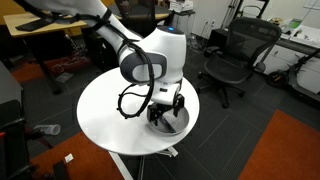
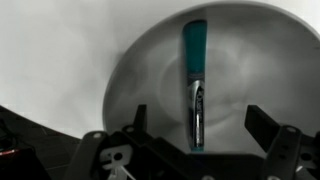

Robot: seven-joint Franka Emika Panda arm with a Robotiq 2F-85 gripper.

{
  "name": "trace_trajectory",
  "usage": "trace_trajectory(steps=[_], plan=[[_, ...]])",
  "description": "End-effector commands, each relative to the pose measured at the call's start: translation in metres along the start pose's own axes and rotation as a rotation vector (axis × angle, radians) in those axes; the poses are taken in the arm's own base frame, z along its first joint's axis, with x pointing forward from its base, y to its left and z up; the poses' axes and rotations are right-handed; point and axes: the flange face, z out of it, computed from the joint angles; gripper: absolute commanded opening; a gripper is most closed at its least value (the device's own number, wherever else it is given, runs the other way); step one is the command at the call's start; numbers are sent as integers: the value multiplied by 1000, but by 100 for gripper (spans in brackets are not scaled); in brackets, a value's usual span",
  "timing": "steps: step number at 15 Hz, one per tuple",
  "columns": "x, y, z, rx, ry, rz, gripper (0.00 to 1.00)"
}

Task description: Remove the pen from the bowl and put it on the table

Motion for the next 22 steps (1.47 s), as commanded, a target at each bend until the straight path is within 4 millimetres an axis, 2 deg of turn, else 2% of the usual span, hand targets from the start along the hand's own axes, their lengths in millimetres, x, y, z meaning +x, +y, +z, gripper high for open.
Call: trace_trajectory(steps=[1,2,3,5,13,14,15,18,22], plan=[[2,-9,10,10,-23,-5,100],[2,-10,13,7,-25,-5,100],[2,-11,16,8,-25,-6,75],[2,-12,20,6,-25,-9,66],[3,-18,23,10,-26,-16,4],[3,-18,22,12,-26,-16,1],[2,-18,22,12,-26,-16,4],[1,-15,12,17,-18,-14,5],[-2,-7,-19,45,-3,-19,5]])
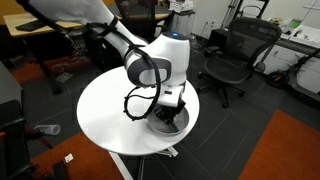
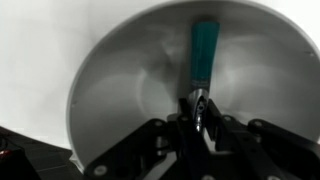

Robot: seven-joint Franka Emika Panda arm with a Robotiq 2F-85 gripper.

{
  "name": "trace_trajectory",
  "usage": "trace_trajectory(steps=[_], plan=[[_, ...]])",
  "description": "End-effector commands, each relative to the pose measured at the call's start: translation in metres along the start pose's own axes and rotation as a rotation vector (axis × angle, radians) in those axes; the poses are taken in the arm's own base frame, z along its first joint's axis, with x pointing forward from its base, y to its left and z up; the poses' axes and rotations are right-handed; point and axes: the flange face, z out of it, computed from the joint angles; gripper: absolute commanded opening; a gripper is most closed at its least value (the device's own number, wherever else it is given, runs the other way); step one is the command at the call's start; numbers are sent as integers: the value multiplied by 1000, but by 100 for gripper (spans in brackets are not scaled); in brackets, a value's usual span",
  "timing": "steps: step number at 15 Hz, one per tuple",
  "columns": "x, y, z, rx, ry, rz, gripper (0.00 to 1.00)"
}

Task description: Remove the pen from the bowl and put it on the table

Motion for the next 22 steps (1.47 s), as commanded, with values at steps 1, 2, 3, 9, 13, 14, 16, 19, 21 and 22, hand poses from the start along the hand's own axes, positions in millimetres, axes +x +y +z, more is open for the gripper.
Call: trace_trajectory(steps=[1,2,3,9,13,14,16,19,21,22], plan=[[-4,10,-39,36,5,-6,5],[-5,11,-49,50,12,-10,5],[-6,13,-57,59,18,-16,5],[-21,26,-106,131,74,-100,5],[-48,32,-125,158,114,-207,5],[-58,34,-127,162,122,-239,5],[-76,36,-130,166,136,-299,5],[-105,37,-132,165,150,-382,5],[-124,36,-129,162,146,-434,5],[-134,35,-128,159,137,-459,5]])
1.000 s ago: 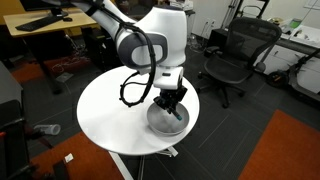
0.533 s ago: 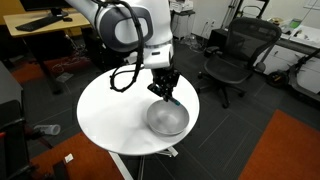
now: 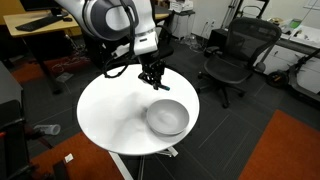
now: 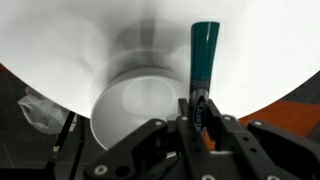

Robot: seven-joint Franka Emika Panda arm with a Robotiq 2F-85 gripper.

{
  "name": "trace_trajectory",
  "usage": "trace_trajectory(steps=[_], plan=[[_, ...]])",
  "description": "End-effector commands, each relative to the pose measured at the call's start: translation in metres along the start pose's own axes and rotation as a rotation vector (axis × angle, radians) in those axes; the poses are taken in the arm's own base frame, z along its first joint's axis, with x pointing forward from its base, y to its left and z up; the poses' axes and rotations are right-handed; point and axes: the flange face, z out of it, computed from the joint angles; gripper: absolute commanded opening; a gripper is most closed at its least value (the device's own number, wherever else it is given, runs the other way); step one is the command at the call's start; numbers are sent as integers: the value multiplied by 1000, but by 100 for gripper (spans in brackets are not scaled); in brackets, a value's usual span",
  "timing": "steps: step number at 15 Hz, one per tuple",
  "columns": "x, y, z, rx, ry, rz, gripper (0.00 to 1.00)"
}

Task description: Remove the pen from the bowl and put it on the table

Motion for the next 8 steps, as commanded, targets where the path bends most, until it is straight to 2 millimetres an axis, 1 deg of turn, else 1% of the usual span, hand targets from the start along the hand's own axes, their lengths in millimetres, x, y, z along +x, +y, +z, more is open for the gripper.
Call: trace_trajectory(steps=[1,5,8], plan=[[-29,-7,-8,21,-24,-86,5],[-66,-21,-6,32,-85,-234,5],[-89,-27,5,40,-152,-355,5]])
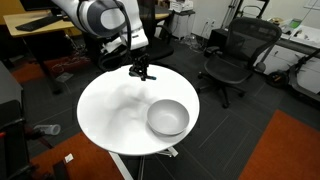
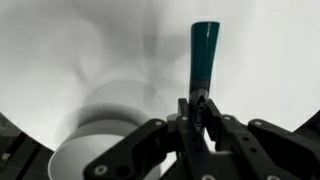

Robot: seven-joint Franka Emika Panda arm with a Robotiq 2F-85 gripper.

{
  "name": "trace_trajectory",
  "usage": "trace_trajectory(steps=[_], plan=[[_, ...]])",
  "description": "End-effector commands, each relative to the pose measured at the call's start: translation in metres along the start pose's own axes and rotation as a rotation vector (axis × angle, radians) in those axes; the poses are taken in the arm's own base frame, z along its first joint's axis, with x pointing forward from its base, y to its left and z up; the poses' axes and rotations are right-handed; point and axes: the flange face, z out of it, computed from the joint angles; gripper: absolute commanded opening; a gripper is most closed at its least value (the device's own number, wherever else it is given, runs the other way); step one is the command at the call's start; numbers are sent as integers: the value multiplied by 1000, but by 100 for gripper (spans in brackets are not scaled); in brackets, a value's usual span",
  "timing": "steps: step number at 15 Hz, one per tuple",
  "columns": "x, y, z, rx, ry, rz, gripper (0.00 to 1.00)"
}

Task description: Remove the pen from the bowl and put it on the table

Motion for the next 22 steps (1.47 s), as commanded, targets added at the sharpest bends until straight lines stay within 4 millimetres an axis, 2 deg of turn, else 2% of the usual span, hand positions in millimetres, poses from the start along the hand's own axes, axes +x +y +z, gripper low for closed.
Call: trace_trajectory(steps=[1,7,10,11,12,14,17,20,22], plan=[[-11,-10,15,8,-72,-120,5],[-16,-11,57,-22,-141,-214,5],[-15,-12,71,-36,-149,-231,5],[-15,-13,74,-38,-147,-239,16],[-14,-14,76,-41,-144,-239,44],[-14,-15,78,-44,-144,-237,51],[-13,-15,76,-41,-136,-235,73],[-13,-13,65,-42,-122,-221,97],[-12,-12,58,-34,-116,-224,100]])
